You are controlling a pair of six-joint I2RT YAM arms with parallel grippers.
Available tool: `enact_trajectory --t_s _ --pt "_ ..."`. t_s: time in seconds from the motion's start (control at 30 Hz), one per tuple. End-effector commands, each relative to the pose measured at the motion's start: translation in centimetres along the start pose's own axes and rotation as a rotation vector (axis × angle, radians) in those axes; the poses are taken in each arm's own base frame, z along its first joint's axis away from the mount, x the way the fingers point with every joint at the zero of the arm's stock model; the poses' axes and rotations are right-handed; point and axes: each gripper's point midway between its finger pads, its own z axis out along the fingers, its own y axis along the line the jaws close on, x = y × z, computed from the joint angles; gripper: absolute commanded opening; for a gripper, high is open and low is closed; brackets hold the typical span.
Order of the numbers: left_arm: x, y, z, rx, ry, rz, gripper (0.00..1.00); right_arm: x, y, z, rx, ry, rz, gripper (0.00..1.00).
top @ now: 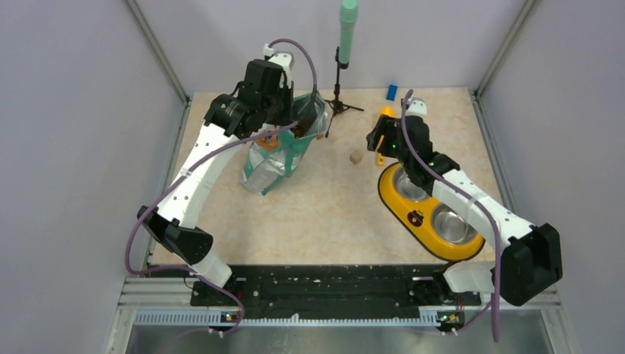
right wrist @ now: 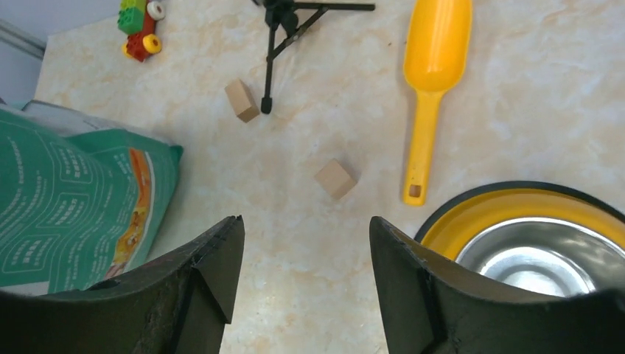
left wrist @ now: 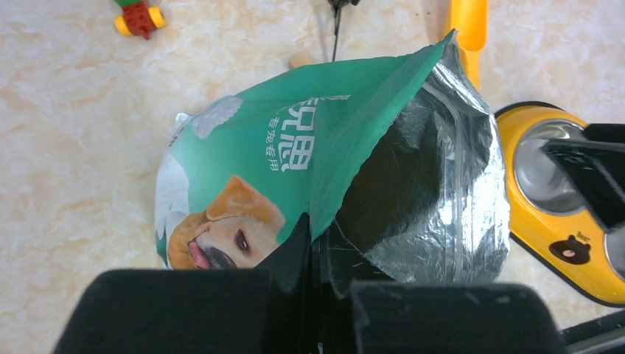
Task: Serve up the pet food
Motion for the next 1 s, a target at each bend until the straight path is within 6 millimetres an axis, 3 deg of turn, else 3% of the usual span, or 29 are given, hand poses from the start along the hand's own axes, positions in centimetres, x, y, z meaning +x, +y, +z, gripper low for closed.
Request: enact_trajectory --t_s 0.0,0.13,0.2,0.3,0.57,0.67,0.77,0.8,0.83,0.87,0.97 --pt "-2.8 -2.4 -2.5 0.134 -0.124 -0.078 0.00 -1.2 3.7 0.2 -0.173 -0.007 0.053 0.64" --pt "-2.6 -2.7 -2.4 0.149 -0.123 -0.107 0.00 -3.7 9.1 -2.2 -0.447 -0.025 0.097 0.76" --pt "-2.6 -2.6 -2.3 0.141 -0.125 -0.108 0.00 -5.5 11.2 -3.6 -0.549 -0.058 0.125 0.78" --pt "-2.7 -2.5 -2.2 0.136 -0.130 -0.102 0.00 -6.7 13.3 -4.3 -0.628 -0.026 0.156 0.78" --pt "-3.1 -2.7 -2.0 0.144 -0.139 -0.100 0.00 -6.0 17.2 -4.6 -0.758 0.115 0.275 0.78" --pt "-3.4 -2.8 -2.0 0.144 -0.143 -0.099 0.00 -4.3 18.2 -3.8 -0.748 0.207 0.265 0.74" --pt "-3.7 -2.8 -2.1 0.145 -0.155 -0.098 0.00 -2.5 18.4 -3.3 -0.736 0.300 0.288 0.64" --pt "-3.7 -2.7 -2.1 0.144 -0.155 -0.097 0.00 -2.4 18.5 -3.4 -0.745 0.313 0.298 0.56" --pt "-3.7 -2.8 -2.0 0.143 -0.153 -0.094 0.00 -2.4 18.7 -3.6 -0.757 0.322 0.308 0.22" --pt "-3.7 -2.7 -1.8 0.140 -0.151 -0.092 0.00 -2.6 18.9 -4.0 -0.763 0.333 0.317 0.04" --pt "-3.4 -2.5 -1.3 0.123 -0.139 -0.083 0.00 -4.0 19.3 -5.1 -0.758 0.347 0.306 0.00"
